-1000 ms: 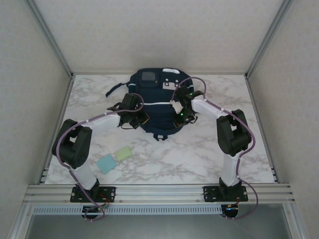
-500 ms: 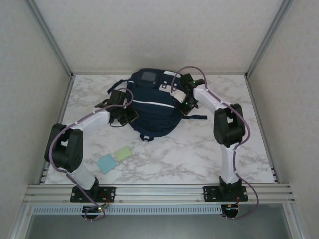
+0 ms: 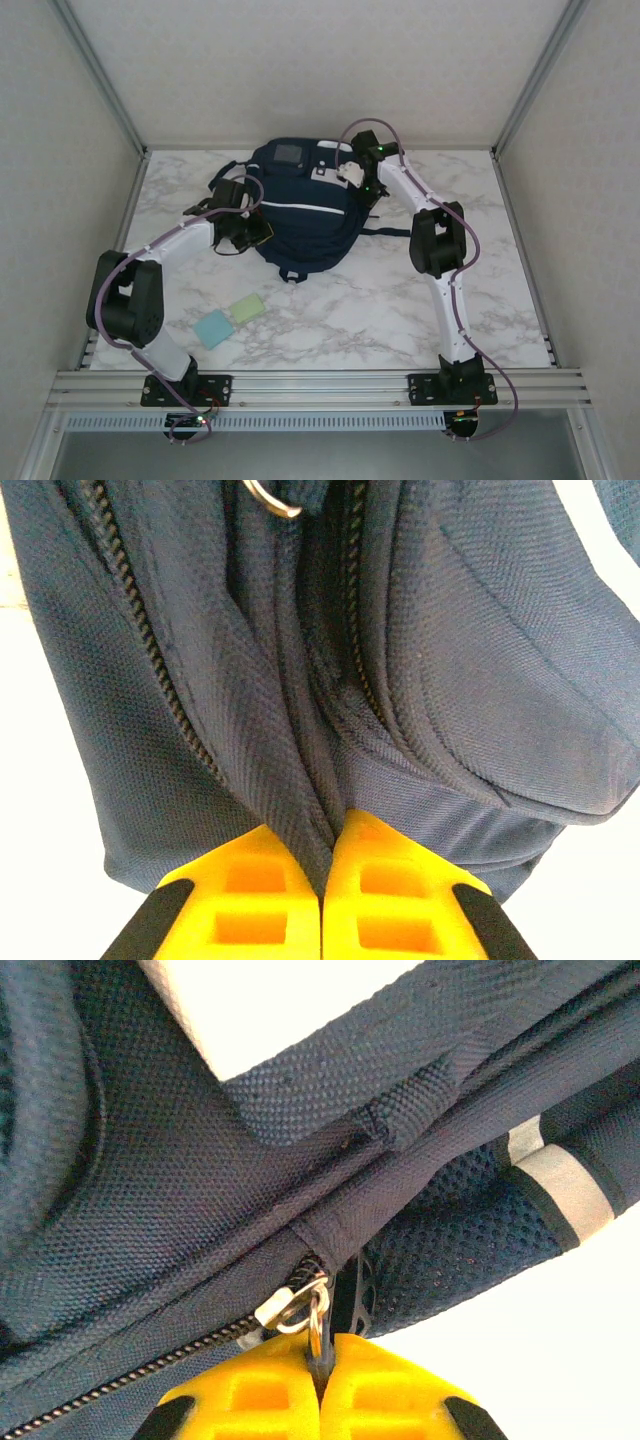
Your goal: Pack books, pencil case, and school supplies into a backpack
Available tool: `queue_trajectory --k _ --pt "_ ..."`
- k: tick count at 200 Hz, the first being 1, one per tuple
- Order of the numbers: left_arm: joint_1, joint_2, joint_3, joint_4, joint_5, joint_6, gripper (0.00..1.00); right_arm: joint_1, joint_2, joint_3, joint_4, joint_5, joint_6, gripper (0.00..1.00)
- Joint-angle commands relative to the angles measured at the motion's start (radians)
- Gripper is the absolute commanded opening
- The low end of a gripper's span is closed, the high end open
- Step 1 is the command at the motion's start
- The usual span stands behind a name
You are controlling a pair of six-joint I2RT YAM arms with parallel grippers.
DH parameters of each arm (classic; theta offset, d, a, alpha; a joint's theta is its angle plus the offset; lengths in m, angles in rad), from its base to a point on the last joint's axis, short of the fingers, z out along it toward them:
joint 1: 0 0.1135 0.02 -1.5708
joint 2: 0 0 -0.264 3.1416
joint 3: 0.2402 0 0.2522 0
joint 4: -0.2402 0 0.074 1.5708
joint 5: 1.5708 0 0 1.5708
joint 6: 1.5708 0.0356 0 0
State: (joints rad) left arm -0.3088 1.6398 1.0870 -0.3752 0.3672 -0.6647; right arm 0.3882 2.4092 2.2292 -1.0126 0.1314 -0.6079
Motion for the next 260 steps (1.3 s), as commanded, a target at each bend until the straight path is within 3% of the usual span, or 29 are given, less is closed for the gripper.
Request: queue_trajectory --k 1,15,34,60,115,140,155,168,222,260 --pt "0.037 -0.052 0.002 -0.131 -0.021 0.055 0.00 -0.045 -0.015 0.033 0.080 0.113 0.136 0.00" --pt "0.036 -0.051 0.001 -0.118 -0.006 0.046 0.00 -0.044 -0.071 -0.034 0.105 0.037 0.189 0.00" --pt "0.036 -0.045 0.007 -0.100 0.011 0.033 0.00 -0.044 -0.173 -0.157 0.168 -0.077 0.247 0.19" --pt "0.037 -0.046 0.020 -0.097 0.020 0.032 0.00 -0.044 -0.309 -0.298 0.237 -0.132 0.316 0.35" --pt "0.035 -0.063 0.061 -0.129 0.002 0.039 0.00 -0.038 -0.522 -0.509 0.297 -0.191 0.473 0.39" --pt "0.036 -0.097 0.070 -0.113 -0.016 0.012 0.28 -0.023 -0.587 -0.625 0.356 -0.370 0.589 0.41" --pt "0.036 -0.115 0.063 -0.090 -0.024 -0.009 0.31 -0.017 -0.610 -0.704 0.443 -0.509 0.656 0.43" --pt "0.036 -0.119 0.057 -0.072 -0.034 -0.025 0.31 0.000 -0.618 -0.765 0.527 -0.588 0.711 0.52" --pt "-0.008 -0.098 0.002 0.030 -0.089 -0.076 0.14 0.101 -0.505 -0.752 0.619 -0.545 0.754 0.52" --pt "-0.036 -0.054 -0.024 0.086 -0.117 -0.097 0.08 0.100 -0.446 -0.720 0.634 -0.389 0.776 0.52"
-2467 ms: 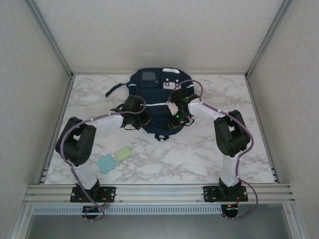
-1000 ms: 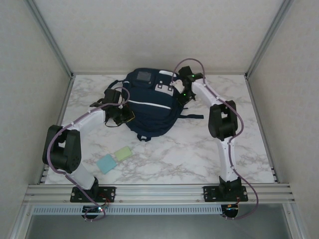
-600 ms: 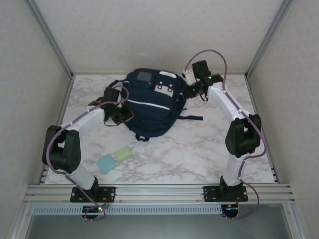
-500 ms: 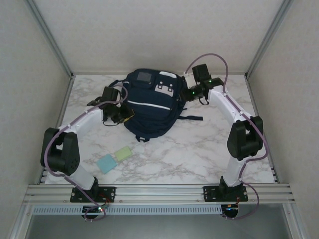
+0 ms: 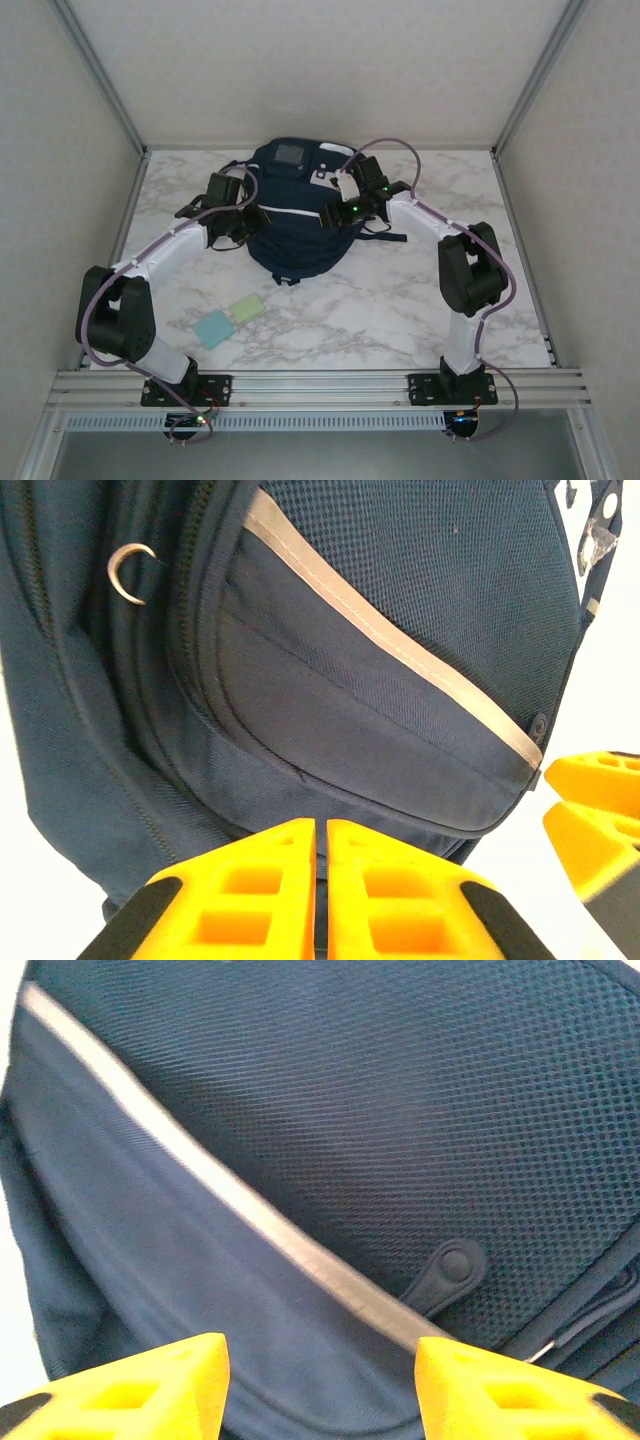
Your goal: Pack books, pencil case, and school supplies into a backpack
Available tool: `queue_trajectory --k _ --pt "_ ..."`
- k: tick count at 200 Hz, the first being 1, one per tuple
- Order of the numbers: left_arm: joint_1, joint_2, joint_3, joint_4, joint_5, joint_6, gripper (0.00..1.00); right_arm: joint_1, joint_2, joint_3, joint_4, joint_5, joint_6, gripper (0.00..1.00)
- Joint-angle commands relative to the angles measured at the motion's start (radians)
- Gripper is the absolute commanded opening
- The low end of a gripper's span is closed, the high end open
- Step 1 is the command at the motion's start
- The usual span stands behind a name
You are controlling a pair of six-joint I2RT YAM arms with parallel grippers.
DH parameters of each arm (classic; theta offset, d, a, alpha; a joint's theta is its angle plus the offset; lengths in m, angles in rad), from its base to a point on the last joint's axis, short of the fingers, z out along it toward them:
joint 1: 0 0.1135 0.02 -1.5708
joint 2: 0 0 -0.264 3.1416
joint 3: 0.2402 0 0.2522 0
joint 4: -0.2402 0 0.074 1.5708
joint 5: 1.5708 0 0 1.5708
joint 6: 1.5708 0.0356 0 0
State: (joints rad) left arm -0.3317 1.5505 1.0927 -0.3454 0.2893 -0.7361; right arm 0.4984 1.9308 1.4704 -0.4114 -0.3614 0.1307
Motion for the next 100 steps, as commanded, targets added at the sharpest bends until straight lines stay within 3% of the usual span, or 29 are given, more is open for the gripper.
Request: queue_trajectory --k 1,76,100 --pt "-0.014 0.036 -0.030 0.057 -0.039 -0.026 0.08 -0.010 0.033 0.039 0.034 0.107 0.038 0.52" --pt "-0.038 0.154 -0.030 0.096 -0.047 -0.020 0.04 -0.009 0.067 0.046 0.074 0.224 0.118 0.54" --pt "-0.044 0.159 -0.031 0.100 -0.048 -0.025 0.04 -0.006 0.098 0.073 0.062 0.194 0.136 0.54"
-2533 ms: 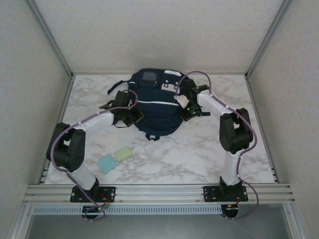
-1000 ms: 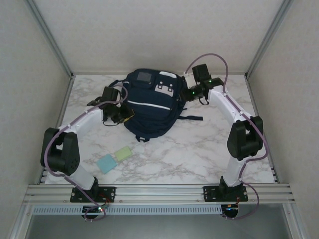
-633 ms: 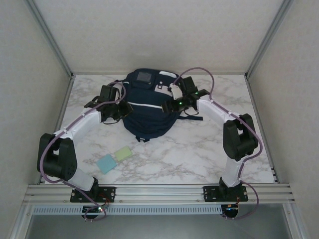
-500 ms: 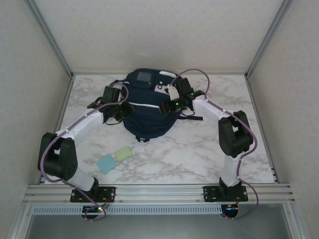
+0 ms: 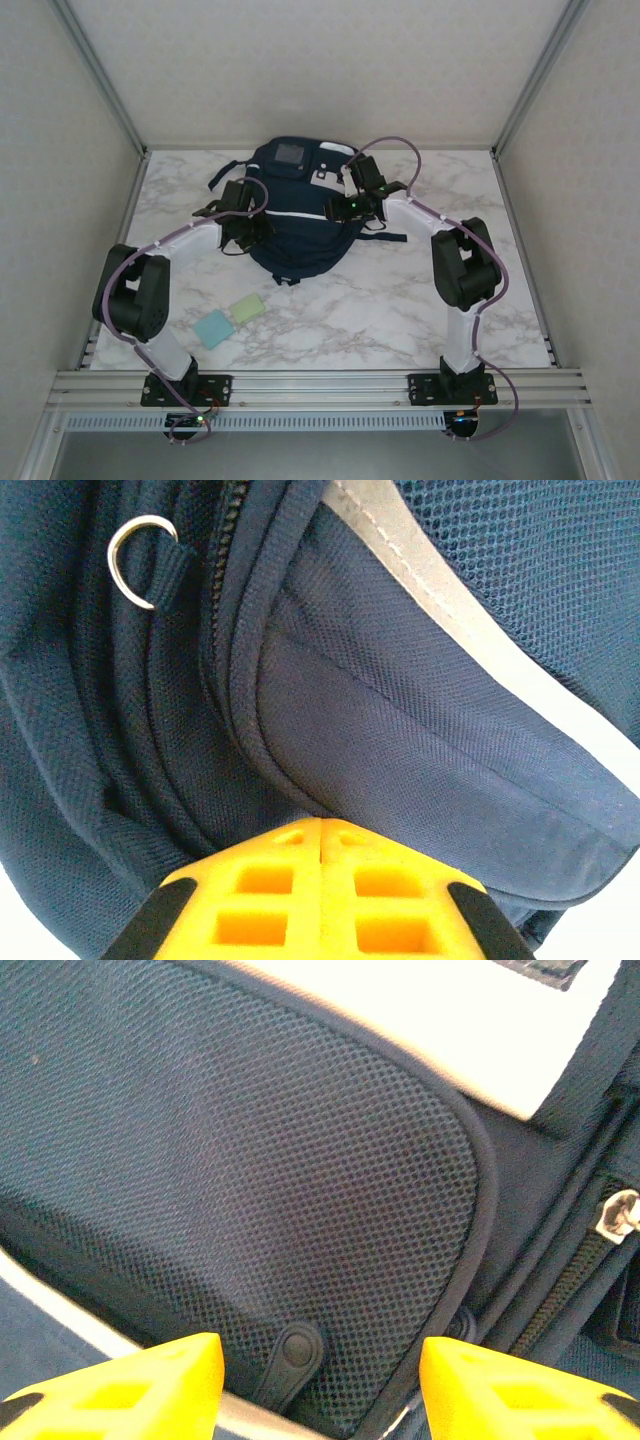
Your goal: Pack books, pencil case, and school supplies into a backpack
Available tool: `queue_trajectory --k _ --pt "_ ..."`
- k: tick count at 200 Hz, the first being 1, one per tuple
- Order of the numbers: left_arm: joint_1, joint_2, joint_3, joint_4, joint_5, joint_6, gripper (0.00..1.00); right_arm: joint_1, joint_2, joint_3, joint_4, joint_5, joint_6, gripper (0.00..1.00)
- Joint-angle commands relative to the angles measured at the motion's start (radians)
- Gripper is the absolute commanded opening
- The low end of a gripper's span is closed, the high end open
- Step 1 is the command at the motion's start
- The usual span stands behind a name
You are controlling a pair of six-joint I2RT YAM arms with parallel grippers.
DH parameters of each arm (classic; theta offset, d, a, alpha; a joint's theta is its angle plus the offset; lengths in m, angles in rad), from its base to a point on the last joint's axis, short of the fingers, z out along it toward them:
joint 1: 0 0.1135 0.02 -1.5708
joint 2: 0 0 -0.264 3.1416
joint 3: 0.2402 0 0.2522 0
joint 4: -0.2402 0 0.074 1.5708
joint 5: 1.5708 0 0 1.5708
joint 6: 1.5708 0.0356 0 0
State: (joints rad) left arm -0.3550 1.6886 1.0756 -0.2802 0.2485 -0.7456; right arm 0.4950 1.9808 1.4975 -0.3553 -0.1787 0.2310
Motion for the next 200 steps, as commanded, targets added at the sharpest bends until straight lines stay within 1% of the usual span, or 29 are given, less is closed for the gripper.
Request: queue_trajectory --k 1,30,59,83,107,129,149,159,179,200 --pt "-0.021 0.021 -0.014 0.034 -0.008 -0.015 0.04 -0.002 0.049 0.047 0.006 0.011 0.037 0.54" --pt "-0.031 0.017 -0.019 0.039 -0.012 -0.022 0.04 0.014 0.058 0.041 0.000 -0.035 0.052 0.55" --pt "-0.048 0.030 -0.032 0.081 -0.009 -0.044 0.03 0.052 0.032 -0.021 0.010 -0.095 0.103 0.54" --pt "-0.075 0.053 -0.038 0.128 -0.006 -0.071 0.02 0.093 -0.040 -0.104 0.030 -0.130 0.166 0.54" --pt "-0.129 0.084 -0.036 0.180 -0.015 -0.102 0.01 0.127 -0.112 -0.167 0.014 -0.140 0.241 0.54" --pt "-0.168 0.112 -0.042 0.267 -0.021 -0.157 0.00 0.131 -0.170 -0.232 0.038 -0.146 0.307 0.53" --pt "-0.178 0.133 -0.030 0.297 -0.021 -0.179 0.00 0.134 -0.212 -0.268 0.062 -0.160 0.344 0.53" --pt "-0.174 0.136 -0.010 0.278 -0.027 -0.166 0.00 0.135 -0.234 -0.269 0.045 -0.135 0.334 0.52" --pt "-0.162 0.118 0.019 0.219 -0.048 -0.124 0.00 0.129 -0.278 -0.250 -0.021 -0.011 0.267 0.52" --pt "-0.152 0.082 0.026 0.173 -0.070 -0.092 0.01 0.097 -0.283 -0.195 -0.073 0.042 0.195 0.53"
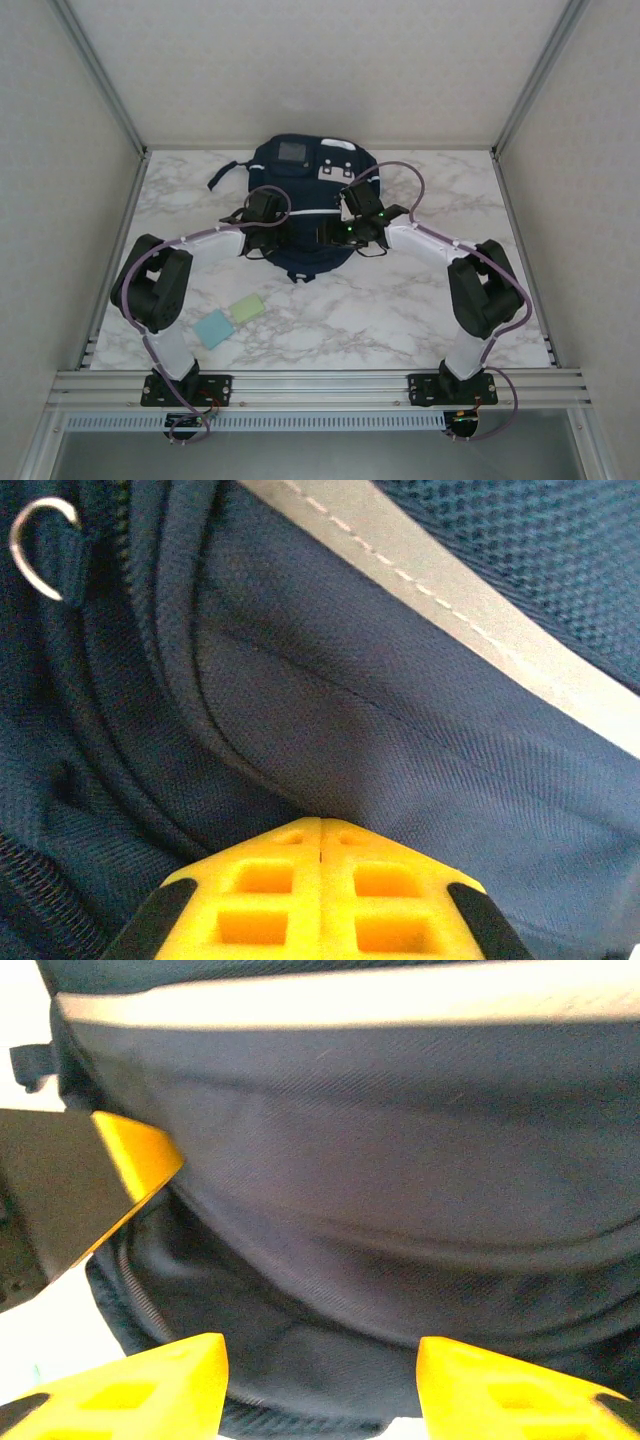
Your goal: Pack books, pencil case, and school supplies into a backpack
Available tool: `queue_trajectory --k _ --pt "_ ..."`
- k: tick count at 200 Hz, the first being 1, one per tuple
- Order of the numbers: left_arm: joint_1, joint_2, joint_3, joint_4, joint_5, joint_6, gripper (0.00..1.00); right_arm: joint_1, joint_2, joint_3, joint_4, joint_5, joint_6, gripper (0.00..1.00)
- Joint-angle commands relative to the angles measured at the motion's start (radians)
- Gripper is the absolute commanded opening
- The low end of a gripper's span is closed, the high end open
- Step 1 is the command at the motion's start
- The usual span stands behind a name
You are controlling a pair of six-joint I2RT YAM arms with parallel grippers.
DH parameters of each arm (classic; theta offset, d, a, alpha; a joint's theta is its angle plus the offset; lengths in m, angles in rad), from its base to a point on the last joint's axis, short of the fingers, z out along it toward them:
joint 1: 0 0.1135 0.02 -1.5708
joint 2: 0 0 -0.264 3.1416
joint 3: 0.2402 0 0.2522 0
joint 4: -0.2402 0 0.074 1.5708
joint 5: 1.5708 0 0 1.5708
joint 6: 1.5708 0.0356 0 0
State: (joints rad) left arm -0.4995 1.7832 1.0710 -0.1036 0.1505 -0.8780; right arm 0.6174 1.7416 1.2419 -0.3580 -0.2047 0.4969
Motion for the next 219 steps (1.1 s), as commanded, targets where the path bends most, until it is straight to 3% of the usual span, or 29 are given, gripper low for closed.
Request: queue_trajectory --k 1,41,87,103,129,170,219 --pt "-0.007 -0.014 0.030 -0.004 0.026 0.042 0.01 -0.027 -0.044 0.062 -0.072 0.068 -0.075 0.53" --pt "0.000 -0.084 0.026 -0.108 0.024 0.083 0.09 -0.110 0.006 0.153 -0.085 0.100 -0.141 0.53" --pt "-0.007 -0.168 0.012 -0.198 0.028 0.121 0.42 -0.178 0.140 0.274 -0.068 0.056 -0.163 0.54" --pt "-0.007 -0.177 0.002 -0.203 0.043 0.108 0.47 -0.183 0.201 0.321 -0.069 0.037 -0.170 0.54" --pt "-0.008 -0.168 -0.030 -0.172 0.056 0.067 0.47 -0.187 0.285 0.384 -0.081 0.020 -0.156 0.54" --pt "-0.007 -0.121 -0.088 -0.087 0.049 -0.007 0.39 -0.188 0.312 0.359 -0.073 -0.011 -0.116 0.53" --pt "0.005 -0.059 -0.110 -0.070 0.005 -0.016 0.32 -0.187 0.270 0.279 -0.046 0.084 -0.101 0.54"
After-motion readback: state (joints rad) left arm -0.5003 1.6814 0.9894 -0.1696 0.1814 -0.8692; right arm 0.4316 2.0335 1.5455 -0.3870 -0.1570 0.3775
